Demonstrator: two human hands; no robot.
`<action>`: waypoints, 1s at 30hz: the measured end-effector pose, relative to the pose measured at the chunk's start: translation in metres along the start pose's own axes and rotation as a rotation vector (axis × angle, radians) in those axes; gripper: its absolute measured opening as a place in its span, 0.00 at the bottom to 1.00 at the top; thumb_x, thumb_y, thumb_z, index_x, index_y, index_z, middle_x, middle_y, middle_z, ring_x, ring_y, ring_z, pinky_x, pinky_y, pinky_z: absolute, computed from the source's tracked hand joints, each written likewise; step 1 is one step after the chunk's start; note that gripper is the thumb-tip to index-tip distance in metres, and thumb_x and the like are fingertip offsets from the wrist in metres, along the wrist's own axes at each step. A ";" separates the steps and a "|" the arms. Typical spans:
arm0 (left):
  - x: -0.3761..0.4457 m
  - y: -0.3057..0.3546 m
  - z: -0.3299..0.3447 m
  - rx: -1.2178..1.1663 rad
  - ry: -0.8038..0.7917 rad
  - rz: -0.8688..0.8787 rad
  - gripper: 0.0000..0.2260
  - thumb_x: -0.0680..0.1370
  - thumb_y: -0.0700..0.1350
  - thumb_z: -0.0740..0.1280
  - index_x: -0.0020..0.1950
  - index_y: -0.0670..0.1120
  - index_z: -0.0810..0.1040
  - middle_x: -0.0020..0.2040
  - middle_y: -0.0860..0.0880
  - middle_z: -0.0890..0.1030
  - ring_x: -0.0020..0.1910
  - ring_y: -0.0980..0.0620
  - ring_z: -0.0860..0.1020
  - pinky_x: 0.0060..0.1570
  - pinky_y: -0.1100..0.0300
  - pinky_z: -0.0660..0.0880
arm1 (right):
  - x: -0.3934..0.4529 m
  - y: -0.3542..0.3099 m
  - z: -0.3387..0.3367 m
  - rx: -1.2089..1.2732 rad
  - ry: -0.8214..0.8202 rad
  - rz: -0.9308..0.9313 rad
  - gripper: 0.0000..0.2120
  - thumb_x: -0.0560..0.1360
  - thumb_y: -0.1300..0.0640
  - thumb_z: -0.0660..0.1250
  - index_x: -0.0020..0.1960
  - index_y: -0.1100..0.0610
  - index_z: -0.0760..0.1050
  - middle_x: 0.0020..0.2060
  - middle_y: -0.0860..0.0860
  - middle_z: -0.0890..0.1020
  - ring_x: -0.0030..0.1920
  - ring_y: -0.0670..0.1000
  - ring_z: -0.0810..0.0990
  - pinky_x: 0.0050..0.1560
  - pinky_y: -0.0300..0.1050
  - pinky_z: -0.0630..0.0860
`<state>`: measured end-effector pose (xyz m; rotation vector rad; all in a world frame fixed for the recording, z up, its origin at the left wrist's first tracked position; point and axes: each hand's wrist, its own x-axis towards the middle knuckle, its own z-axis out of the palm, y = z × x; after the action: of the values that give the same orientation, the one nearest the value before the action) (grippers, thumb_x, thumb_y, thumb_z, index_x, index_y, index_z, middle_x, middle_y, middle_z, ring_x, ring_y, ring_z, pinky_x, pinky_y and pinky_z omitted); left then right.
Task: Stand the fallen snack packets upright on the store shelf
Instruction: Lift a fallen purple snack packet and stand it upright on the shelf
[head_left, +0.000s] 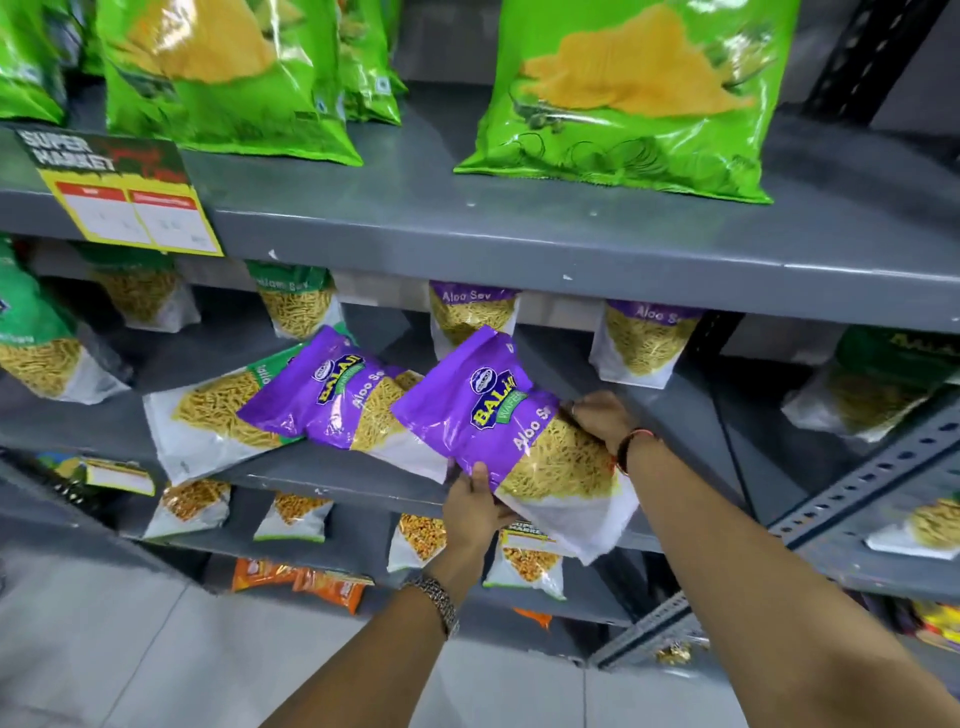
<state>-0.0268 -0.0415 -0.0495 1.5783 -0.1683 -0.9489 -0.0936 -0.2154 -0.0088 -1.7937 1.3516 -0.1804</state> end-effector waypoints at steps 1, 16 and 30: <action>-0.002 -0.002 -0.001 0.018 0.019 0.018 0.10 0.80 0.52 0.53 0.46 0.50 0.71 0.46 0.41 0.81 0.43 0.38 0.81 0.34 0.50 0.82 | -0.004 0.010 0.001 0.086 0.039 0.016 0.17 0.73 0.54 0.65 0.27 0.56 0.71 0.31 0.53 0.73 0.35 0.50 0.70 0.34 0.43 0.65; -0.053 0.027 -0.017 0.398 -0.004 0.556 0.20 0.80 0.54 0.51 0.50 0.42 0.77 0.47 0.43 0.83 0.47 0.44 0.80 0.47 0.51 0.75 | -0.160 0.072 0.005 1.005 0.333 0.194 0.10 0.75 0.56 0.64 0.39 0.60 0.79 0.39 0.55 0.82 0.44 0.54 0.80 0.50 0.47 0.76; -0.062 0.025 -0.015 0.454 -0.028 0.562 0.19 0.80 0.53 0.51 0.50 0.42 0.76 0.39 0.58 0.78 0.40 0.60 0.76 0.36 0.66 0.69 | -0.180 0.077 -0.003 1.040 0.278 0.130 0.14 0.77 0.57 0.61 0.52 0.67 0.77 0.39 0.55 0.82 0.35 0.49 0.79 0.29 0.32 0.76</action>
<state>-0.0475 0.0003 0.0009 1.7849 -0.8489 -0.5041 -0.2236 -0.0689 0.0046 -0.8163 1.1996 -0.9027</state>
